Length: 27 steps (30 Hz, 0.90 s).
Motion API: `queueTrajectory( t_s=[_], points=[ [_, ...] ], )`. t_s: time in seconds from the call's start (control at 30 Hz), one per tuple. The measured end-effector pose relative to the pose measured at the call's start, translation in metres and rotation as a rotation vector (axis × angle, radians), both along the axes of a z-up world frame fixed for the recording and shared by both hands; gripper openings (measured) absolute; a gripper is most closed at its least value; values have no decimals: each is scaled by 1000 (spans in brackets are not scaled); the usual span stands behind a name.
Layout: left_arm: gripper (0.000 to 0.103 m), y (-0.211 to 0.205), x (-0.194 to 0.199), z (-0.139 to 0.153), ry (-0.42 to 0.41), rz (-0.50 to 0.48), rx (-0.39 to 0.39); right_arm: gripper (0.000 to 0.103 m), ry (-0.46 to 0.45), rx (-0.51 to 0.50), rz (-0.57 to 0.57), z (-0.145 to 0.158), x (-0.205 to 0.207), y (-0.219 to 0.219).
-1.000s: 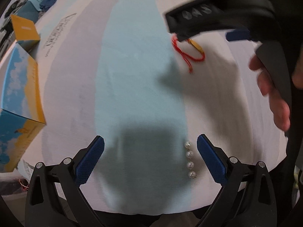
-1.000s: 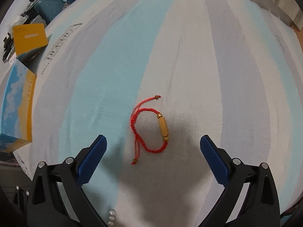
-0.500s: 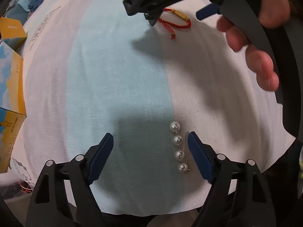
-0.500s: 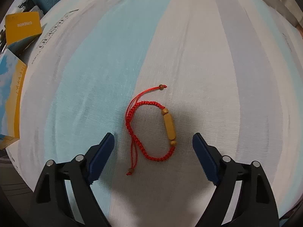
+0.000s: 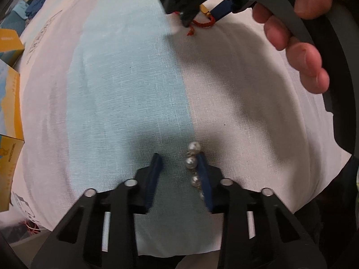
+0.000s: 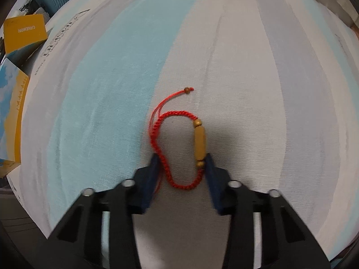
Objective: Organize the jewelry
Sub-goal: 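Grasp the pearl charm with the left tool while the right tool grasps the red cord bracelet, then carry the pearl charm and red cord bracelet over the white box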
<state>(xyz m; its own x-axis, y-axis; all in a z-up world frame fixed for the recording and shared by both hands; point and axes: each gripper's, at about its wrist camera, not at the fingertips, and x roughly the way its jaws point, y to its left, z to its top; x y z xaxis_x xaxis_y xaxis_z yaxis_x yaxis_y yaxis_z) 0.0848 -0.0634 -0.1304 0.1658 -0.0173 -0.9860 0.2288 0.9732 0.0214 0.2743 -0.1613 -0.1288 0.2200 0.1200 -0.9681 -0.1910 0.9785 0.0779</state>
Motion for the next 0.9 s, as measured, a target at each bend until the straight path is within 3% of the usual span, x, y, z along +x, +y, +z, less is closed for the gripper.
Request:
queueTrajectory(
  t_s=[0.1, 0.23, 0.9],
  points=[
    [14, 0, -1, 0, 3, -5, 4, 17, 2, -6, -7, 1, 2, -1],
    [11, -1, 3, 0, 11, 1, -2, 8, 1, -13, -4, 1, 3, 1],
    [10, 26, 10, 30, -23, 36, -7, 7, -49, 25, -37, 38, -9, -15]
  ],
)
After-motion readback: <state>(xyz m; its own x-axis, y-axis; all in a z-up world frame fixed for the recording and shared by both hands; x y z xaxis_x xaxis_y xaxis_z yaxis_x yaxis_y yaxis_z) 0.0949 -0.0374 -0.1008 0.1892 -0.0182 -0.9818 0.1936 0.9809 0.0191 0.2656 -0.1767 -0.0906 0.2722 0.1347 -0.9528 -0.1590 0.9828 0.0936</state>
